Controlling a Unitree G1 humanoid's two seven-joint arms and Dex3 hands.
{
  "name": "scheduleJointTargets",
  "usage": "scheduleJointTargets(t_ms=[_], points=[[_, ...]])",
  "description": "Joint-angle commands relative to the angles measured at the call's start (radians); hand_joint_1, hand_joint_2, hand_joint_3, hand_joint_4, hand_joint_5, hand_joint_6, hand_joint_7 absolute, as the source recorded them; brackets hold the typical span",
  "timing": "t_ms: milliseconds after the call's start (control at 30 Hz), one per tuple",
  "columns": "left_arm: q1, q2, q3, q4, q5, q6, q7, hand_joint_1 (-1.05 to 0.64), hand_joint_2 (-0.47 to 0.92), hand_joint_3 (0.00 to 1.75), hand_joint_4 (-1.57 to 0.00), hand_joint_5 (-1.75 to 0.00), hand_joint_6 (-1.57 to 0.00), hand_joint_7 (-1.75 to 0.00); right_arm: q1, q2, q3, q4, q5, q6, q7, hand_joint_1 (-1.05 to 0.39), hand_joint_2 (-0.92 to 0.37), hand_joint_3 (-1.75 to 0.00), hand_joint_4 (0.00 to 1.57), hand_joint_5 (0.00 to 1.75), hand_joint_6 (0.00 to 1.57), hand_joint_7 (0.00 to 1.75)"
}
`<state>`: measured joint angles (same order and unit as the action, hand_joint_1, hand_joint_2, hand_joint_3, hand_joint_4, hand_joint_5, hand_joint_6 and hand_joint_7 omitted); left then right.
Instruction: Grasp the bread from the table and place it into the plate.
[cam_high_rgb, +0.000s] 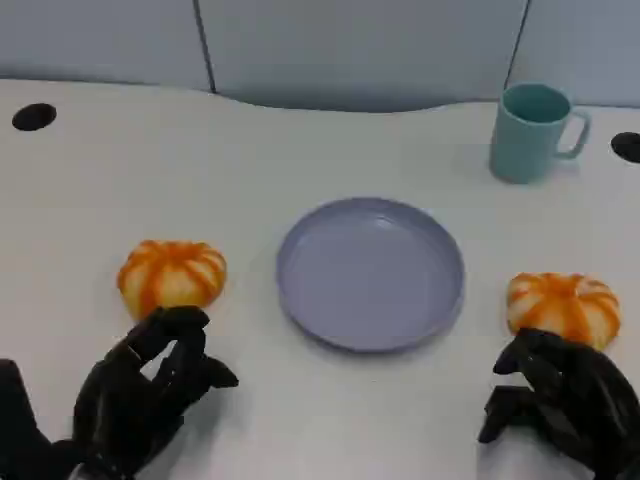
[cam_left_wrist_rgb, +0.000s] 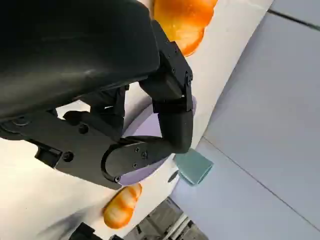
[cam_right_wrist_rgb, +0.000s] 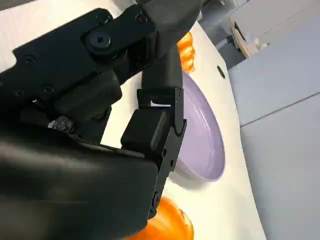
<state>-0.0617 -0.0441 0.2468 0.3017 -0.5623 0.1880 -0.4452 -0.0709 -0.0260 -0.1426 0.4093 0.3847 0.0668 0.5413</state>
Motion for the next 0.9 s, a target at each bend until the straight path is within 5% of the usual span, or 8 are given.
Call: scheduleJointTargets(t_ms=[33, 900], points=[[0.000, 0.026, 0.014, -0.003, -0.008, 0.014, -0.011, -0.30, 0.68, 0.72, -0.65, -1.58, -0.66, -1.21, -0.015, -0.001, -0.009, 0.011, 0.011, -0.004, 0.006, -0.87, -0.79, 0.00, 1.43, 0.84, 1.18, 0.92], [0.021, 0.025, 0.006, -0.030, 0.043, 0.003, 0.023, -0.34, 0.68, 0.67, -0.65, -1.64, -0.63, -1.29, -0.010, 0.007, -0.014, 0.007, 0.020, -0.010, 0.019, -0.87, -0.79, 0.00, 1.41, 0.85, 1.21, 0.85]])
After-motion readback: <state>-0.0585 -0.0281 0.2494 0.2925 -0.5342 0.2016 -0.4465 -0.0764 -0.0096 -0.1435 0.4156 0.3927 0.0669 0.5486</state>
